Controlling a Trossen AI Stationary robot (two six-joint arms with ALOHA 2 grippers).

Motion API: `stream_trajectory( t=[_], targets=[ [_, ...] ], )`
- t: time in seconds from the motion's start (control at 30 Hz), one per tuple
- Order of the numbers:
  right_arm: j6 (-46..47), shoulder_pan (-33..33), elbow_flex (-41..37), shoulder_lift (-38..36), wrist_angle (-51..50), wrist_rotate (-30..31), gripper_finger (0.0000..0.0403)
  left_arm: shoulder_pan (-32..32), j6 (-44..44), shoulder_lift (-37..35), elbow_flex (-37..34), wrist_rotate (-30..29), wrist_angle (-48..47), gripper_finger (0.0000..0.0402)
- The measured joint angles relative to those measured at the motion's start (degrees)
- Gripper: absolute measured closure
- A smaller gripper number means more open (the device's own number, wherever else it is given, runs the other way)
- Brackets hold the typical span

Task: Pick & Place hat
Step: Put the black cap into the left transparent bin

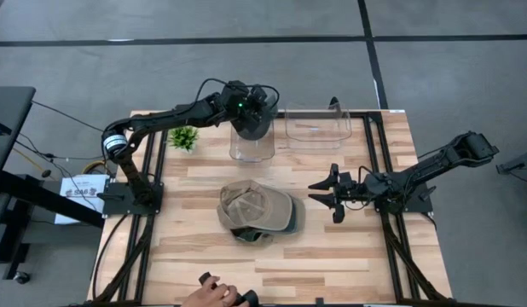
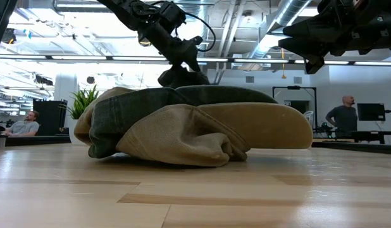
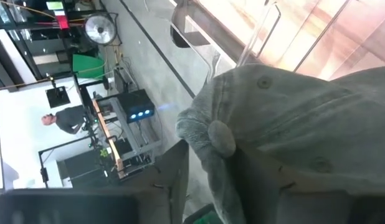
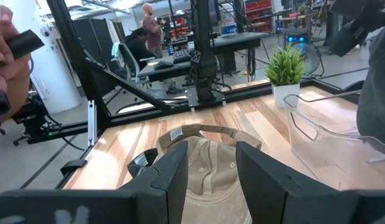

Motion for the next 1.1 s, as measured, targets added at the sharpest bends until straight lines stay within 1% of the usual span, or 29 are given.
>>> stream_trajectory(
  t=[0.07,0.17,0.3,0.6,0.87,1.1],
  targets=[
    [0.0,0.0,0.0,0.0,0.0,0.0,0.0278,0.0,0.0,0.0,0.0,-0.64,0.23,0.0265],
    [0.02,-0.01,0.0,0.0,0.0,0.0,0.0278,-0.04,0.07,0.0,0.0,-3.61,0.97,0.0251],
    [0.04,-0.02,0.0,0.0,0.0,0.0,0.0278,-0.09,0.41,0.0,0.0,-6.19,1.25,0.0241],
    [0.04,-0.01,0.0,0.0,0.02,0.0,0.0278,-0.11,0.46,0.0,0.0,-7.64,2.41,0.0242],
    [0.04,-0.02,0.0,0.01,0.02,0.0,0.0278,-0.13,0.44,0.0,0.0,-12.91,4.42,0.024],
    [0.04,0.0,0.0,0.0,0.02,0.0,0.0278,-1.0,-2.02,0.0,0.0,-13.12,4.4,0.0239]
  ],
)
